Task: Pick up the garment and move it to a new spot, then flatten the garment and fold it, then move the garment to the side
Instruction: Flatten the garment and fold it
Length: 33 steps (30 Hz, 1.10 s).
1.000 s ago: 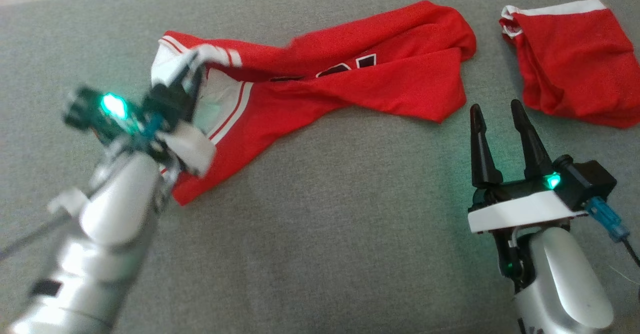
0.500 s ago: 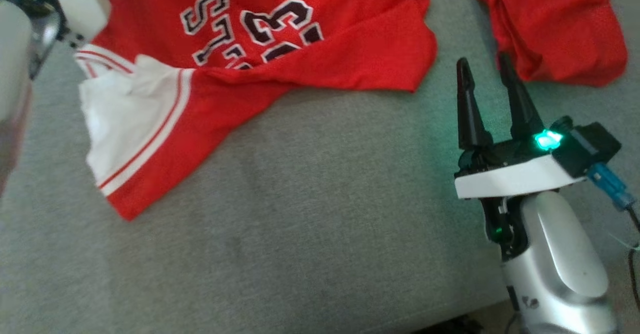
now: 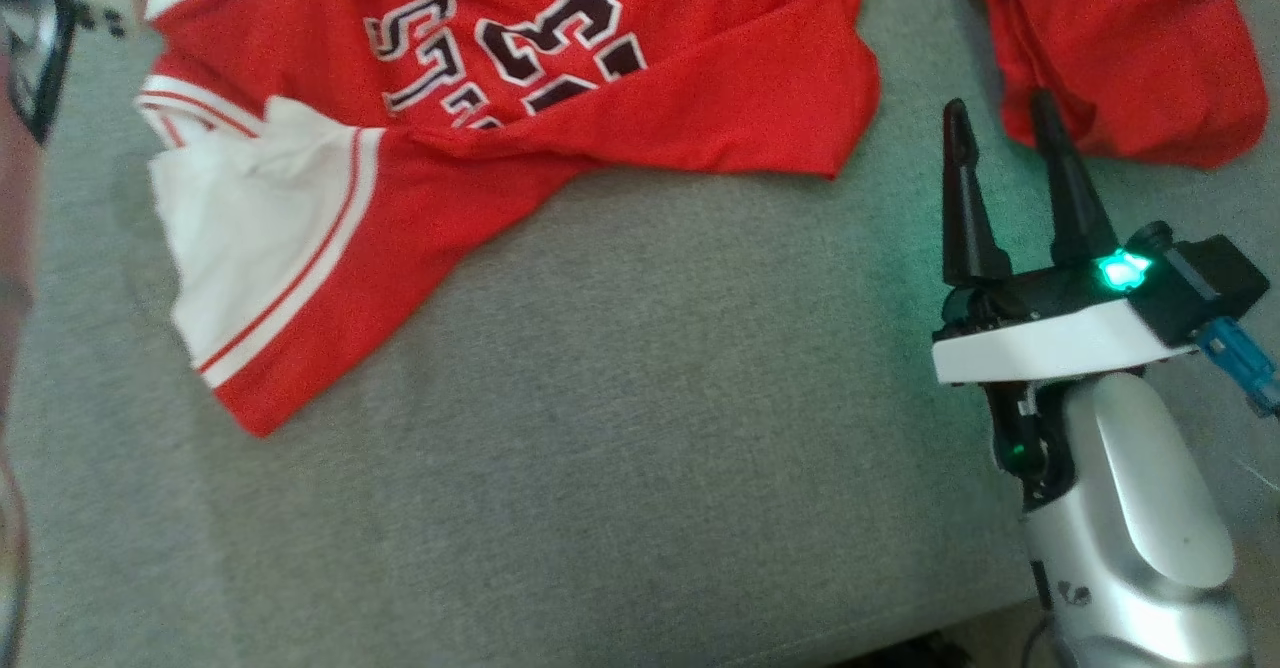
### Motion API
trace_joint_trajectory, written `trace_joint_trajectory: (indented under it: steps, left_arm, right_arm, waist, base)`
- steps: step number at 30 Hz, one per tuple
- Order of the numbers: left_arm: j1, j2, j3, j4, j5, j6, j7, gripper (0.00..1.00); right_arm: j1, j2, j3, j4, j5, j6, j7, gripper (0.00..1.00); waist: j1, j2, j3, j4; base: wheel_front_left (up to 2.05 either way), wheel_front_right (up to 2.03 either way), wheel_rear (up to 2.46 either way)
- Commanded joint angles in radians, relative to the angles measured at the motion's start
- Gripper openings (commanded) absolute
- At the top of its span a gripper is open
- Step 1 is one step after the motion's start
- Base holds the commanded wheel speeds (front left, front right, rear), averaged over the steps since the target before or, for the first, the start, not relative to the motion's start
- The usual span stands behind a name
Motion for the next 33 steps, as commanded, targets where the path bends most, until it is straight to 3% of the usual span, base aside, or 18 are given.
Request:
trace_joint_trajectory:
  steps: [1, 9, 16, 25, 33]
  left_arm:
    - [0.000, 0.026, 0.044, -0.017, -0.025, 0.009, -0.029, 1.00]
    - [0.236, -0.055, 0.126, -0.089, -0.145, 0.030, -0.113, 1.00]
    - [0.545, -0.122, 0.195, -0.328, -0.179, 0.093, -0.117, 1.00]
    - [0.857, -0.215, 0.263, -0.488, -0.193, 0.148, -0.117, 1.00]
    - [0.925, -0.229, 0.286, -0.516, -0.157, 0.139, -0.117, 1.00]
  right_arm:
    - [0.011, -0.002, 0.006, -0.021, -0.014, -0.001, -0.006, 1.00]
    - [0.065, -0.002, -0.051, 0.008, -0.081, -0.001, -0.006, 1.00]
    - [0.126, -0.002, -0.070, 0.038, -0.116, -0.001, -0.006, 1.00]
    - [0.188, -0.002, -0.056, 0.063, -0.107, -0.001, -0.006, 1.00]
    - [0.189, -0.002, -0.042, 0.063, -0.097, -0.001, -0.006, 1.00]
  waist:
    - [0.0000, 0.0000, -0.047, 0.042]
    - [0.0000, 0.0000, -0.189, 0.148]
    - [0.0000, 0.0000, -0.294, 0.220]
    - [0.0000, 0.0000, -0.360, 0.241]
    - [0.0000, 0.0000, -0.354, 0.234]
  base:
    - [0.00, 0.00, 0.00]
    - [0.00, 0.00, 0.00]
    - [0.00, 0.00, 0.00]
    - [0.00, 0.00, 0.00]
    - [0.00, 0.00, 0.00]
